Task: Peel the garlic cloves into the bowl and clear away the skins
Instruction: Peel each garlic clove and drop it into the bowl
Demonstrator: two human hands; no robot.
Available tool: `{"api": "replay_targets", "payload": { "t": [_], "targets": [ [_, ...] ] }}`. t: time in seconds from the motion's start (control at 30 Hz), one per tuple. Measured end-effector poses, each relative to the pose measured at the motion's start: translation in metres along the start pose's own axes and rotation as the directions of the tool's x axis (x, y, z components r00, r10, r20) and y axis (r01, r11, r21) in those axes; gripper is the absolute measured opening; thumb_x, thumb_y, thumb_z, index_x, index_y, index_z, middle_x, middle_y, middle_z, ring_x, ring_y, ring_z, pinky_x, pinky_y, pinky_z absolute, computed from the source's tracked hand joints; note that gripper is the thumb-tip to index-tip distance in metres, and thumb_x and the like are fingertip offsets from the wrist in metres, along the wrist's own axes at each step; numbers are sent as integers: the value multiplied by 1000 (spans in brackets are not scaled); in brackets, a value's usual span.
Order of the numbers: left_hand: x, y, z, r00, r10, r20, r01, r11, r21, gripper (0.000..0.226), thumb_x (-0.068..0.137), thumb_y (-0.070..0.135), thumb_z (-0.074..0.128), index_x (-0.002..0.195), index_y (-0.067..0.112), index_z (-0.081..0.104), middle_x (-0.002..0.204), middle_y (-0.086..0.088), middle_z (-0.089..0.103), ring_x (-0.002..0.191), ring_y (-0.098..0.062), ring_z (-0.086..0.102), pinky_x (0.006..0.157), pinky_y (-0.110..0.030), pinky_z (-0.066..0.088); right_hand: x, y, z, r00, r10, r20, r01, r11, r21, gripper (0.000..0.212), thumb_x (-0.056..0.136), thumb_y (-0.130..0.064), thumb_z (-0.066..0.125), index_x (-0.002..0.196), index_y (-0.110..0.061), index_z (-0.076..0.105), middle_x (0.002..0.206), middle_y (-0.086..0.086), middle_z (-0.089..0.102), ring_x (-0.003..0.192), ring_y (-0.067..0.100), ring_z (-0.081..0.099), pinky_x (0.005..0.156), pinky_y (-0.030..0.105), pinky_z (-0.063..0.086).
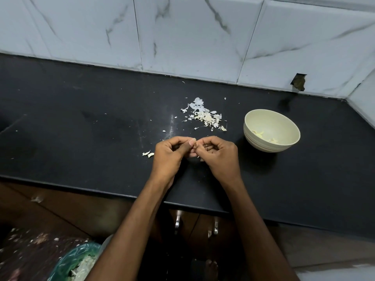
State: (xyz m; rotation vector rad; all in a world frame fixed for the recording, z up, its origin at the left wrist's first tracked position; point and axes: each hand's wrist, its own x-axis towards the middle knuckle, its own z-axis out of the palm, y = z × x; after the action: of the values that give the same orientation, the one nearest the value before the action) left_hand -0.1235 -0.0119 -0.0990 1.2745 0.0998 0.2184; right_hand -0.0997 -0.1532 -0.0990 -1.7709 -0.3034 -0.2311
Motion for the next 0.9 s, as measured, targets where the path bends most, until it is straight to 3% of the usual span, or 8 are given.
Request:
{"api": "replay_targets", "payload": {
  "t": [0.13, 0.27, 0.47, 0.63, 0.77, 0.9],
  "targets": [
    [1, -4, 0, 997, 79, -14, -76, 988, 134, 4, 94, 5, 74, 94, 4, 78, 83, -11, 78, 71, -16, 71, 69, -27, 59, -1, -3, 2, 998, 44, -41, -43, 999, 12, 6, 87, -7, 81, 83, -6, 76, 68, 1, 76, 62, 11, 73, 60, 19, 54],
    [1, -9, 0, 988, 151, -22, -139, 951, 276, 6, 93, 12, 77, 95, 16, 81, 83, -4, 79, 80, -23, 77, 79, -39, 62, 0, 1, 3, 993, -16, -114, 4, 994, -106, 8, 85, -12, 83, 80, -13, 77, 66, -7, 73, 57, 1, 63, 61, 21, 54],
    [0, -5, 1, 991, 126, -45, -116, 978, 173, 9, 89, 5, 78, 97, 9, 81, 87, -13, 78, 81, -23, 71, 84, -48, 60, -1, 0, 2, 997, -9, -78, 3, 997, -72, 7, 87, -15, 83, 83, -13, 77, 67, -6, 73, 58, 4, 63, 62, 32, 60],
    [-2, -1, 1, 992, 114, -46, -107, 986, 126, 19, 90, 2, 77, 106, 11, 81, 96, -13, 79, 92, -26, 73, 94, -47, 58, 0, 0, 2, 1000, 10, -26, -10, 1000, -5, 4, 87, -9, 81, 85, -10, 77, 67, -7, 72, 58, 4, 61, 62, 26, 56],
    [-2, -2, 0, 990, 138, -20, -134, 981, 142, 21, 90, 1, 75, 108, 12, 81, 98, -10, 79, 101, -40, 72, 96, -51, 58, 1, 0, 1, 1000, 20, -2, -20, 1000, 19, 3, 86, -7, 80, 87, -9, 77, 69, -5, 74, 60, 4, 63, 63, 28, 57],
    [-3, 0, -1, 995, 100, 11, -101, 991, 89, 17, 92, 3, 74, 108, 5, 79, 99, -14, 79, 88, -28, 74, 91, -43, 59, 1, 0, 1, 999, 49, -13, -48, 996, 70, 3, 87, -5, 80, 88, -4, 76, 71, 0, 76, 62, 8, 67, 63, 30, 59]
  ]
}}
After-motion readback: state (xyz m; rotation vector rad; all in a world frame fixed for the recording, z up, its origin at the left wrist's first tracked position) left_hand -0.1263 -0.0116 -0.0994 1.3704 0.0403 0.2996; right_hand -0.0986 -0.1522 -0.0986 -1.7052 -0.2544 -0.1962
